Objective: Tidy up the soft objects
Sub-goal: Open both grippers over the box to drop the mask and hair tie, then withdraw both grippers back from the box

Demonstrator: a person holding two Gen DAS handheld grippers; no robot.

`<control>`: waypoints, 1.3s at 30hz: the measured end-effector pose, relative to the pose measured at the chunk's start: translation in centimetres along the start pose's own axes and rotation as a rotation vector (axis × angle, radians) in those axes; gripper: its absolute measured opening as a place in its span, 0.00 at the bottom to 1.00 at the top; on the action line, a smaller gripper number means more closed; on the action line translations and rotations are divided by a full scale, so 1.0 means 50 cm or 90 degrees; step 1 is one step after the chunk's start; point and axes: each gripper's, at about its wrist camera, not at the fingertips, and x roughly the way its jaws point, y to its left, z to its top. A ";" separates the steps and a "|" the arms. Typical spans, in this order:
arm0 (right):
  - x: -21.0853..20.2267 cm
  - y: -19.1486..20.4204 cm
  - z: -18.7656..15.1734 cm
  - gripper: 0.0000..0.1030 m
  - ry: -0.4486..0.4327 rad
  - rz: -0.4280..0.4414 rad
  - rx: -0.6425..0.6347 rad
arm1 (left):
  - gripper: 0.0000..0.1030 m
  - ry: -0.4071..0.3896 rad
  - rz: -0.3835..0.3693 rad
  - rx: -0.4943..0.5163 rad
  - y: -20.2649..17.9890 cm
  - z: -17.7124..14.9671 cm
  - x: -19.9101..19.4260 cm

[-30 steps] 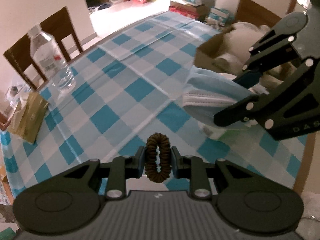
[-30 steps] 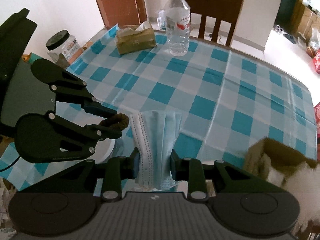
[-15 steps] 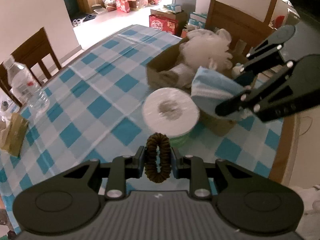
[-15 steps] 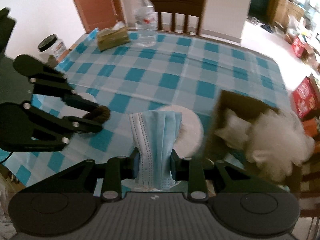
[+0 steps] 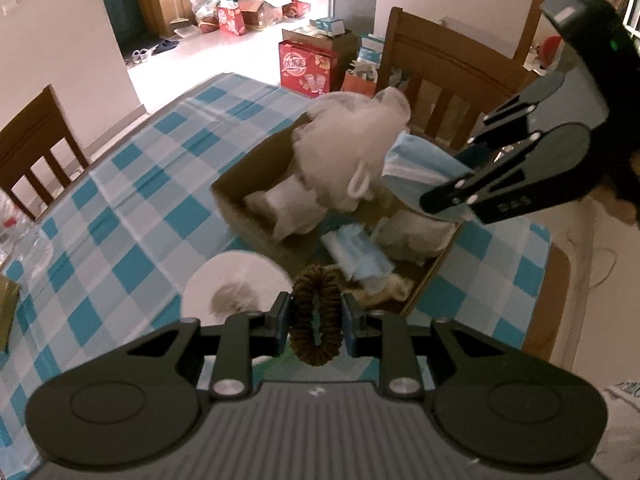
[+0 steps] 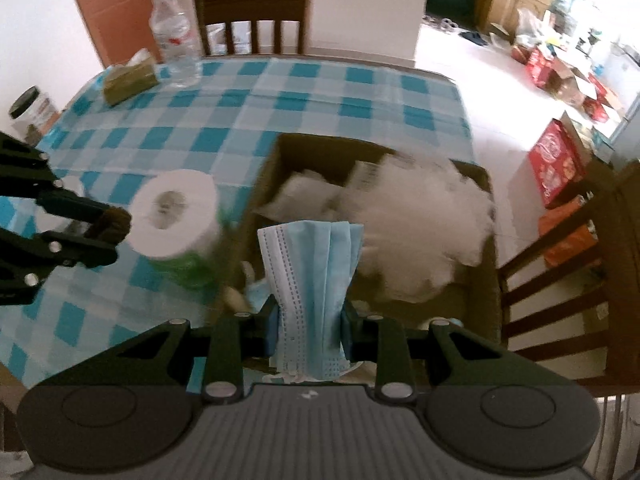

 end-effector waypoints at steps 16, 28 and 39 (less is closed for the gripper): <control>0.026 -0.128 -0.054 0.93 -0.058 -0.023 0.096 | 0.25 0.001 0.003 -0.031 -0.060 0.117 0.125; 0.018 -0.143 -0.078 0.95 -0.083 -0.045 0.106 | 0.91 -0.065 0.088 -0.096 -0.054 0.124 0.163; 0.023 -0.127 -0.089 0.98 -0.090 -0.113 0.146 | 0.98 -0.139 0.239 -0.192 -0.088 0.031 0.044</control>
